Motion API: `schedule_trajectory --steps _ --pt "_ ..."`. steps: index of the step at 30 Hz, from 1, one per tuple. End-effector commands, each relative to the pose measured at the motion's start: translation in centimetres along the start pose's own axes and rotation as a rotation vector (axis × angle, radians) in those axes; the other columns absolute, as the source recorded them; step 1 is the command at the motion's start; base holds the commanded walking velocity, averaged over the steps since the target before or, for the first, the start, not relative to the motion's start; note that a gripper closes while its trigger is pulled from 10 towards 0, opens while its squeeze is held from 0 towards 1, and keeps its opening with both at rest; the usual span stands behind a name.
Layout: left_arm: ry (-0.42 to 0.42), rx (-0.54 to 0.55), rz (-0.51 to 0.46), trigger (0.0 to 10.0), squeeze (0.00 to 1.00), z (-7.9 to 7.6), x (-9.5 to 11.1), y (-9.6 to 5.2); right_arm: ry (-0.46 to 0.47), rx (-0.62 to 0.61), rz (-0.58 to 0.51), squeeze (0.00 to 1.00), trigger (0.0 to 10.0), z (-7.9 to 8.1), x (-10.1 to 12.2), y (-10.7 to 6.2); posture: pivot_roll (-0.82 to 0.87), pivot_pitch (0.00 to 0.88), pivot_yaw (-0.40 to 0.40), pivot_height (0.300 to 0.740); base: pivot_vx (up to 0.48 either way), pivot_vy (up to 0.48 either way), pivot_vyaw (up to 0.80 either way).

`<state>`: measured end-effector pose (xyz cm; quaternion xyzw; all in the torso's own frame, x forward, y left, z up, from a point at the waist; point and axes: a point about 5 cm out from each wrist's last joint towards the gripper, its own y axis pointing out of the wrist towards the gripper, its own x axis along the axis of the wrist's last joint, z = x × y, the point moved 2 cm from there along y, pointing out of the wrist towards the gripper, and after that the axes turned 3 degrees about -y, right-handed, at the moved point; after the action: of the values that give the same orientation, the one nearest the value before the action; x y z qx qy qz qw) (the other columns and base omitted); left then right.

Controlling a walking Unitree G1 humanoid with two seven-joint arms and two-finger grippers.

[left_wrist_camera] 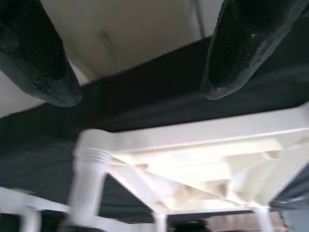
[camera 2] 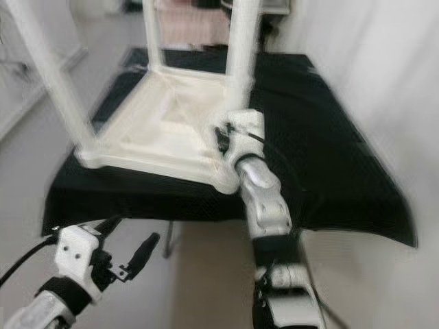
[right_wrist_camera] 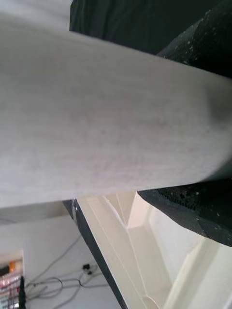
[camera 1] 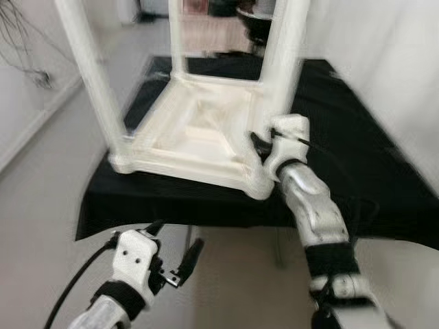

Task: Building children table

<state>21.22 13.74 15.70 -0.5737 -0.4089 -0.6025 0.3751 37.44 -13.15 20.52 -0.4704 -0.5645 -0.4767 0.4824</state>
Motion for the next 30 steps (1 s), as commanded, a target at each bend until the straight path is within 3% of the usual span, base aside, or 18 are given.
schedule_trajectory --steps 1,6,11,12,13,14,16,17,19,20,21,23,24,28,30 --pt "-0.01 0.01 0.026 10.0 0.0 0.5 -0.5 0.0 0.011 -0.066 0.151 0.0 0.0 -1.1 -3.6 -0.5 -0.04 0.095 -0.015 0.74 0.0 0.0 0.0" --pt "0.003 0.04 0.049 10.0 0.0 1.1 -1.2 0.0 0.017 -0.052 0.105 0.0 0.0 -0.1 -2.1 0.6 -0.03 0.082 -0.005 0.74 0.0 0.0 0.0" --pt "-0.003 0.053 0.057 10.0 0.0 1.2 -1.6 -0.3 0.019 -0.034 0.097 0.0 0.0 0.5 -1.8 0.5 -0.03 0.086 -0.001 0.74 0.0 0.0 0.0" --pt "-0.003 0.069 0.075 10.0 0.0 1.4 -2.1 -0.6 0.011 -0.007 0.094 0.0 10.0 1.4 -1.6 0.3 -0.03 0.085 -0.003 0.74 0.0 0.0 0.0" --pt "-0.008 0.096 0.104 10.0 0.0 1.7 -2.7 -1.3 0.027 0.059 0.097 0.32 10.0 2.3 -2.0 -0.2 -0.02 0.074 -0.018 0.74 0.0 0.0 0.0" --pt "-0.01 0.134 0.127 10.0 0.0 2.2 -3.0 -2.1 0.052 0.14 0.093 1.0 10.0 3.0 -2.4 -0.8 0.0 0.08 -0.037 0.74 0.0 0.0 0.0" --pt "-0.01 0.134 0.127 10.0 0.0 2.2 -3.0 -2.1 0.052 0.14 0.093 1.0 10.0 3.0 -2.4 -0.8 0.0 0.08 -0.037 0.74 0.0 0.0 0.0" --pt "-0.003 0.172 0.139 10.0 0.0 2.7 -3.1 -2.7 0.096 0.249 0.08 1.0 10.0 4.0 -2.6 -1.2 0.01 0.073 -0.048 0.74 0.0 0.0 0.0" --pt "0.001 0.205 0.138 10.0 0.0 3.2 -2.9 -3.1 0.126 0.318 0.068 1.0 10.0 4.5 -2.6 -1.3 0.02 0.077 -0.059 0.74 0.0 0.0 0.0" --pt "-0.003 0.232 0.128 10.0 0.0 3.7 -2.8 -3.1 0.146 0.36 0.061 0.75 10.0 4.8 -2.6 -1.2 0.02 0.078 -0.06 0.74 0.0 0.0 0.0" --pt "-0.001 0.247 0.103 10.0 0.0 4.0 -2.5 -2.7 0.152 0.453 0.042 0.75 10.0 5.3 -2.4 -0.6 0.06 0.013 -0.044 0.74 0.0 0.0 0.0" --pt "0.0 0.253 0.084 10.0 0.0 4.1 -2.2 -2.3 0.152 0.511 0.03 0.75 10.0 5.5 -2.1 -0.2 0.06 0.005 -0.043 0.74 0.0 0.0 0.0" --pt "0.007 0.251 0.07 10.0 0.0 4.2 -2.4 -1.8 0.114 0.576 0.024 0.0 10.0 5.5 -2.2 0.5 0.07 0.0 -0.051 0.74 0.0 0.0 0.0" --pt "0.032 0.205 0.038 10.0 0.0 3.9 -2.4 -0.2 0.019 0.631 0.003 0.0 10.0 4.9 -1.1 2.5 0.08 0.0 -0.071 0.74 0.0 0.0 0.0" --pt "0.032 0.205 0.038 10.0 0.0 3.9 -2.4 -0.2 0.019 0.631 0.003 0.0 10.0 4.9 -1.1 2.5 0.08 0.0 -0.071 0.74 0.0 0.0 0.0"
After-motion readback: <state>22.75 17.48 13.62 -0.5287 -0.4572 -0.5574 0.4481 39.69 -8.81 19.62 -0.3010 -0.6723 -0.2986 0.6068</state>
